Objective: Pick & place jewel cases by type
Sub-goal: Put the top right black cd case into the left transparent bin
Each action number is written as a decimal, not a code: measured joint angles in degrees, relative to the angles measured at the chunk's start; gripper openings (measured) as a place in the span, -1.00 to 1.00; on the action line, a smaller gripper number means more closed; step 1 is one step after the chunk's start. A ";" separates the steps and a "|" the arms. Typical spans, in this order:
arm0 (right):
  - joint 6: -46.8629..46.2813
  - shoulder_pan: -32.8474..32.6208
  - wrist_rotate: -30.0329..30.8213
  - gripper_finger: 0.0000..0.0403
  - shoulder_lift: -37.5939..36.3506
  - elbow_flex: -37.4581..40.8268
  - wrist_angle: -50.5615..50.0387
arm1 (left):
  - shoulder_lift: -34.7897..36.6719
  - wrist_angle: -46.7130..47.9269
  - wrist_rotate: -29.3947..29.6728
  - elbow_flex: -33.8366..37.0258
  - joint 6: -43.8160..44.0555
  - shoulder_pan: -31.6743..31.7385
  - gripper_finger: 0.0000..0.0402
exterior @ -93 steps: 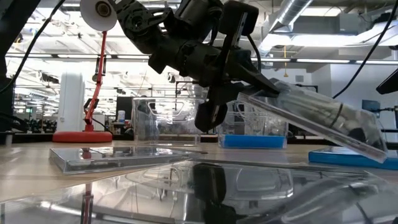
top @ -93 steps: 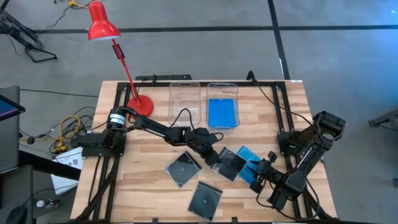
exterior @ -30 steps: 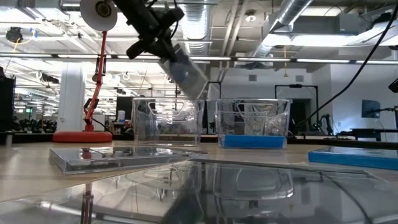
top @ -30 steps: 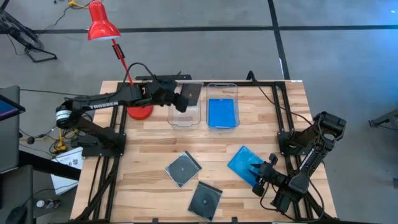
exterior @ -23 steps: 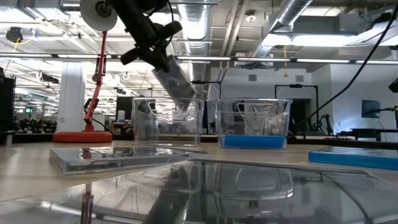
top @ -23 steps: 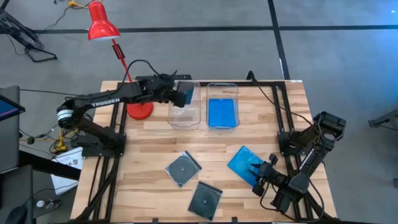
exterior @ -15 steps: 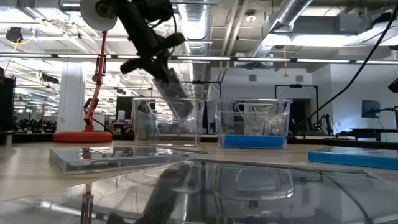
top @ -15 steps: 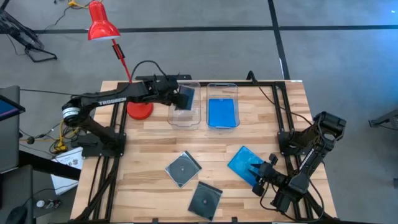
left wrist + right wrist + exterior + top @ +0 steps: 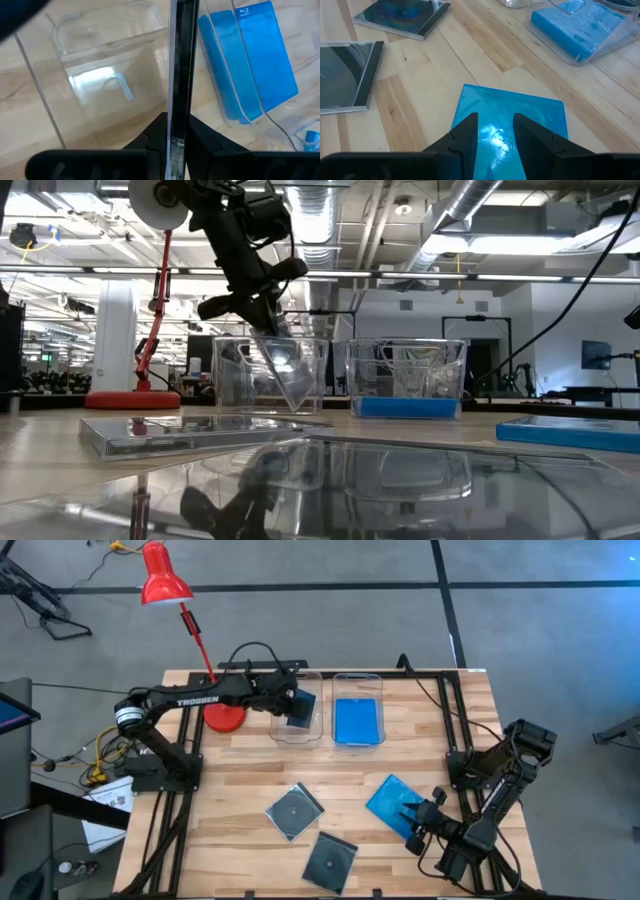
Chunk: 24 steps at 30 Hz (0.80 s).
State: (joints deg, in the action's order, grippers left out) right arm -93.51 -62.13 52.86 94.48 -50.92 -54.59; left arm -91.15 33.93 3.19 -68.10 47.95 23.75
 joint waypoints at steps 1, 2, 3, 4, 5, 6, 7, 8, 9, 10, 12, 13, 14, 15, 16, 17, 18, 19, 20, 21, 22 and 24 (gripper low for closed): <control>0.00 0.00 0.00 -0.41 0.00 0.00 0.00 | 0.00 0.05 -0.29 0.00 0.28 0.00 -0.82; 0.00 0.02 0.00 -0.41 0.00 0.00 0.00 | 0.00 0.05 -0.79 0.00 0.32 0.02 -0.82; 0.00 0.00 0.00 -0.41 0.00 0.00 0.00 | 0.00 0.05 -1.21 0.00 0.49 0.02 -0.82; 0.00 0.00 0.00 -0.41 0.00 0.00 0.00 | 0.00 0.07 -1.45 0.00 0.75 0.02 -0.82; 0.00 0.00 0.00 -0.41 0.00 0.00 0.02 | 0.00 0.11 -1.47 0.00 0.87 0.02 -0.82; 0.00 0.00 0.00 -0.41 0.00 0.00 0.02 | 0.00 0.07 -1.45 0.00 0.91 0.01 -0.82; 0.00 0.01 0.00 -0.41 0.00 0.00 0.02 | 0.00 0.05 -1.44 0.00 0.93 0.00 -0.82; 0.00 0.02 0.00 -0.41 0.00 0.00 0.04 | 0.00 0.10 -1.38 0.00 0.95 0.00 -0.82; 0.00 0.01 0.00 -0.41 0.00 0.00 0.04 | 0.00 0.12 -1.31 0.00 0.93 0.00 -0.82; 0.00 0.00 0.00 -0.41 0.00 0.00 0.07 | 0.00 0.09 -1.23 0.00 0.93 0.04 -0.82; 0.00 0.02 0.00 -0.41 0.00 0.02 0.07 | 0.00 0.22 -1.19 0.00 0.95 0.04 -0.82; 0.00 0.02 0.00 -0.41 0.00 0.00 0.07 | 0.00 0.27 -1.19 0.00 0.94 0.15 -0.82; 0.00 0.01 0.00 -0.41 0.00 0.00 0.07 | 0.00 0.27 -1.18 0.00 0.92 0.27 -0.82; 0.00 0.00 0.00 -0.41 0.00 0.01 0.07 | 0.00 0.38 -1.10 0.00 0.91 0.37 -0.82; 0.00 0.00 0.00 -0.41 0.00 0.00 0.07 | 0.00 0.68 -0.93 0.00 0.92 0.51 -0.82; 0.00 0.02 0.00 -0.41 0.00 0.01 0.10 | 0.02 1.14 -0.73 0.00 0.91 0.67 -0.82; 0.00 0.01 0.00 -0.41 0.00 0.01 0.12 | 0.03 1.66 -0.42 -0.02 0.90 0.84 -0.82; 0.00 0.00 0.00 -0.41 0.00 0.00 0.14 | 0.05 2.19 -0.11 -0.03 0.82 0.99 -0.82; 0.00 0.00 0.00 -0.41 0.00 0.01 0.15 | 0.09 2.68 0.15 -0.05 0.64 1.06 -0.82; 0.00 0.02 0.00 -0.41 0.00 0.00 0.15 | 0.13 3.08 0.32 -0.07 0.38 1.14 -0.82; 0.00 0.00 0.00 -0.41 0.00 0.02 0.15 | 0.15 3.36 0.55 -0.07 0.19 1.16 -0.82; 0.00 0.00 0.00 -0.41 0.00 0.02 0.15 | 0.15 3.46 0.66 -0.08 -0.04 1.14 -0.82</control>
State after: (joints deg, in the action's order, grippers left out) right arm -93.51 -62.13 52.86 94.48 -50.89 -54.43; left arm -91.00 37.39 3.85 -68.17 47.92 24.88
